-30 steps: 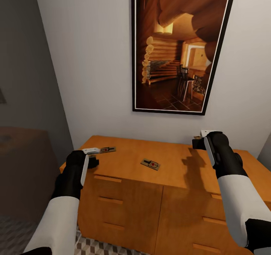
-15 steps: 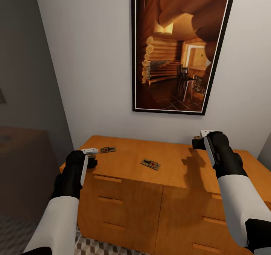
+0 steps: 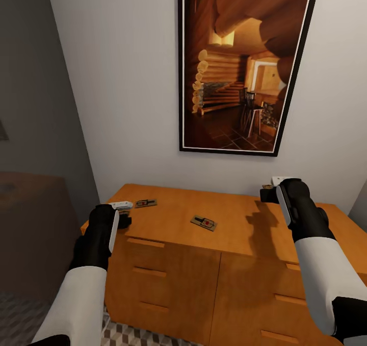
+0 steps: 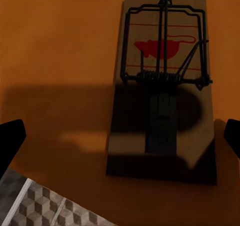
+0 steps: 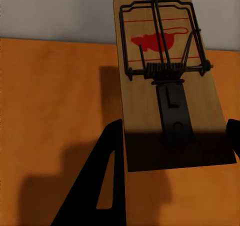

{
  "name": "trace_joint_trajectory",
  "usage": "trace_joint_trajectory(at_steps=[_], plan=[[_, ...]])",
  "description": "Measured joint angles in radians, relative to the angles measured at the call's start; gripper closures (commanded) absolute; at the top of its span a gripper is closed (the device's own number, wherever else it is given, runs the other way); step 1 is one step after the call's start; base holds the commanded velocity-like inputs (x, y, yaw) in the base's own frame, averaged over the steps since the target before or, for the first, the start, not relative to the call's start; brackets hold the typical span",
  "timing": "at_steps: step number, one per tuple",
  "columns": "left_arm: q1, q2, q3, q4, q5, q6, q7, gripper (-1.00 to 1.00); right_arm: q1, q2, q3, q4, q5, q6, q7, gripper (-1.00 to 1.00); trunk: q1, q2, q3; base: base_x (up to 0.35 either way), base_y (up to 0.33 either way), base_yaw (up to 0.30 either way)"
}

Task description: Take the four mousetraps from the cabinet in the bathroom and place them on the bathroom floor. Make sure all four end up on the same floor surface, and ensure that at least two of them are either under or directly next to the same bathroom sink.

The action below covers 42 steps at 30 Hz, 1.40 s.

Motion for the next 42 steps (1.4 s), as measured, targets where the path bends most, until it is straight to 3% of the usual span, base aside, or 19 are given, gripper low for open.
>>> trace_joint_trajectory(at_steps=[19,20,25,26,41,42], plan=[[0.000,0.000,-0.001,0.000,-0.001,0.000,0.000,-1.00,0.000,-0.001,0.000,0.000,0.000,0.000,0.003,1.00,0.000,0.000,0.000,0.000,0.000,0.000],[0.000,0.000,-0.001,0.000,-0.001,0.000,0.000,1.00,0.000,-0.001,0.000,0.000,0.000,0.000,0.003,1.00,0.000,0.000,0.000,0.000,0.000,0.000],[0.000,0.000,-0.001,0.002,0.011,0.000,0.000,1.00,0.000,-0.002,0.000,0.000,0.000,0.000,0.003,1.00,0.000,0.000,0.000,0.000,0.000,0.000],[0.000,0.000,-0.001,0.000,0.000,0.001,0.001,1.00,0.000,-0.003,0.000,0.000,0.001,0.000,0.004,1.00,0.000,0.000,0.000,0.000,0.000,0.000],[0.000,0.000,-0.002,0.000,-0.002,0.000,0.001,1.00,0.000,-0.011,0.000,0.000,0.000,0.000,0.005,1.00,0.000,0.000,0.000,0.000,0.000,0.000],[0.000,0.000,-0.002,-0.033,-0.007,0.000,0.001,1.00,0.000,-0.011,0.000,0.000,0.000,0.000,0.005,1.00,0.000,0.000,0.000,0.000,0.000,0.000]])
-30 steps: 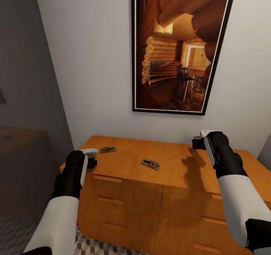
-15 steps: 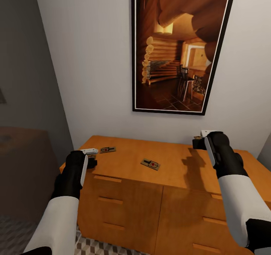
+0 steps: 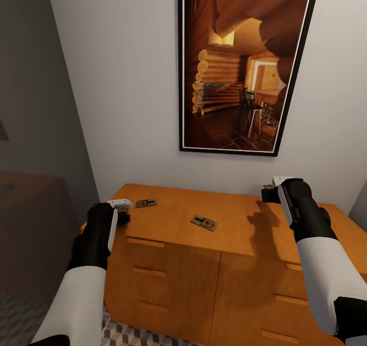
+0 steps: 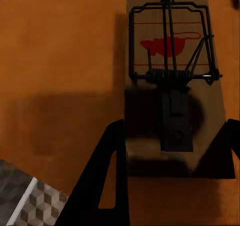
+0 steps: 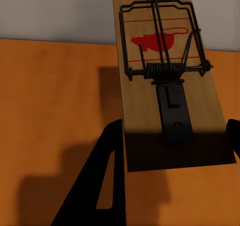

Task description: Take the four mousetraps from the cabinet in the bathroom and place them on the bathroom floor. Make sure all four end up on the same floor surface, and ensure that at least two of them are either under or directly next to the same bathroom sink.

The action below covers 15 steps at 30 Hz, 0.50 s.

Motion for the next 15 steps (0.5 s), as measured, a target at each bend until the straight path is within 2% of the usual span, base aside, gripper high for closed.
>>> trace_joint_trajectory(at_steps=[3,5,15], plan=[[0.000,0.000,-0.004,-0.120,0.002,0.000,0.000,1.00,0.000,0.000,0.000,0.000,0.000,0.000,0.000,1.00,0.000,0.000,0.000,0.000,0.000,0.000],[0.000,0.000,-0.006,-0.156,0.003,0.000,0.000,1.00,0.000,0.000,0.000,0.000,0.000,0.000,0.000,1.00,0.000,0.000,0.000,0.000,0.000,0.000],[0.000,0.000,-0.008,-0.181,0.005,0.000,-0.003,1.00,0.000,0.001,0.000,0.000,0.000,0.000,0.000,1.00,0.000,0.000,0.000,0.000,0.000,0.000]])
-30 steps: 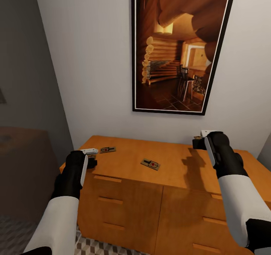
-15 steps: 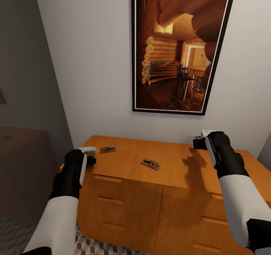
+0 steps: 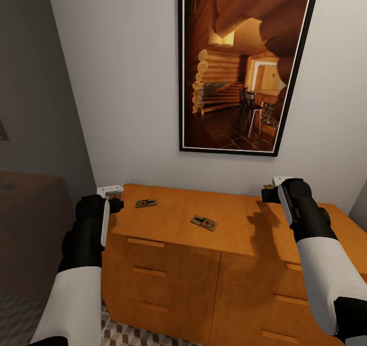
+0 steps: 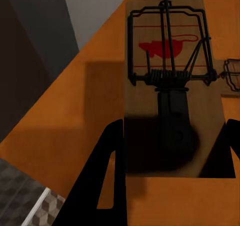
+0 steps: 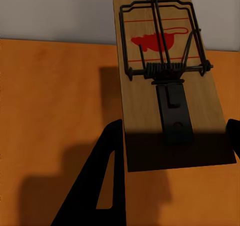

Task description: Take the four mousetraps from the cabinet in the bathroom and place them on the bathroom floor. Make sure all four end up on the same floor surface, and ensure that at least two of them are either under or directly next to the same bathroom sink.

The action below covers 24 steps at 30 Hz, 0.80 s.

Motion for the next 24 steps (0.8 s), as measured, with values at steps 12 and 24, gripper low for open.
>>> trace_joint_trajectory(at_steps=[12,24], plan=[[0.000,0.000,0.000,0.006,0.009,0.000,-0.001,1.00,0.000,0.000,0.000,0.000,-0.004,0.000,-0.001,1.00,0.000,0.000,0.000,0.000,0.000,0.000],[0.001,0.000,-0.001,0.007,0.039,0.000,0.000,1.00,0.000,-0.002,-0.001,0.000,0.001,0.000,0.000,1.00,0.000,0.000,0.000,-0.037,0.000,0.000]])
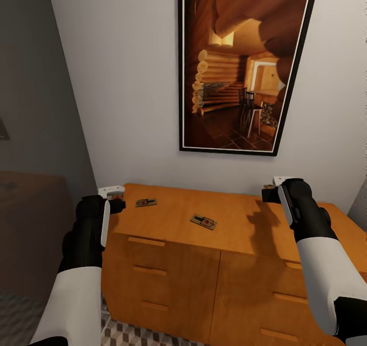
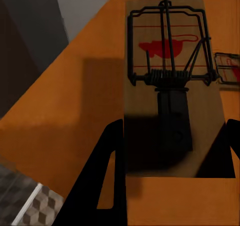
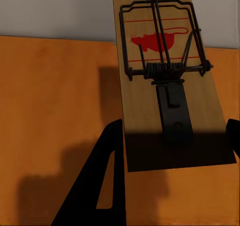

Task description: Take the four mousetraps from the cabinet in the bathroom and place them on the bathroom floor. Make sure all four end up on the same floor surface, and ensure that at least two of them are either under or directly next to the same bathroom sink.

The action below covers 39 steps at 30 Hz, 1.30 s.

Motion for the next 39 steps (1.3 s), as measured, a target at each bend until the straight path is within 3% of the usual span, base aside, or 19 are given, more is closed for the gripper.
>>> trace_joint_trajectory(at_steps=[8,32,39], plan=[[0.000,0.000,0.000,-0.001,0.016,0.000,0.001,1.00,0.000,0.000,-0.001,-0.001,0.002,0.000,-0.001,1.00,0.000,0.000,0.000,-0.314,0.000,0.000],[0.009,0.000,-0.004,0.000,0.014,0.000,0.001,1.00,0.000,0.000,0.001,-0.002,0.005,0.000,-0.003,1.00,0.000,0.000,0.000,-0.346,0.000,0.000],[0.012,0.000,-0.032,0.001,0.015,0.000,0.000,1.00,0.000,0.001,0.001,-0.002,0.002,0.000,-0.002,1.00,0.000,0.000,0.000,-0.179,0.000,0.000]])
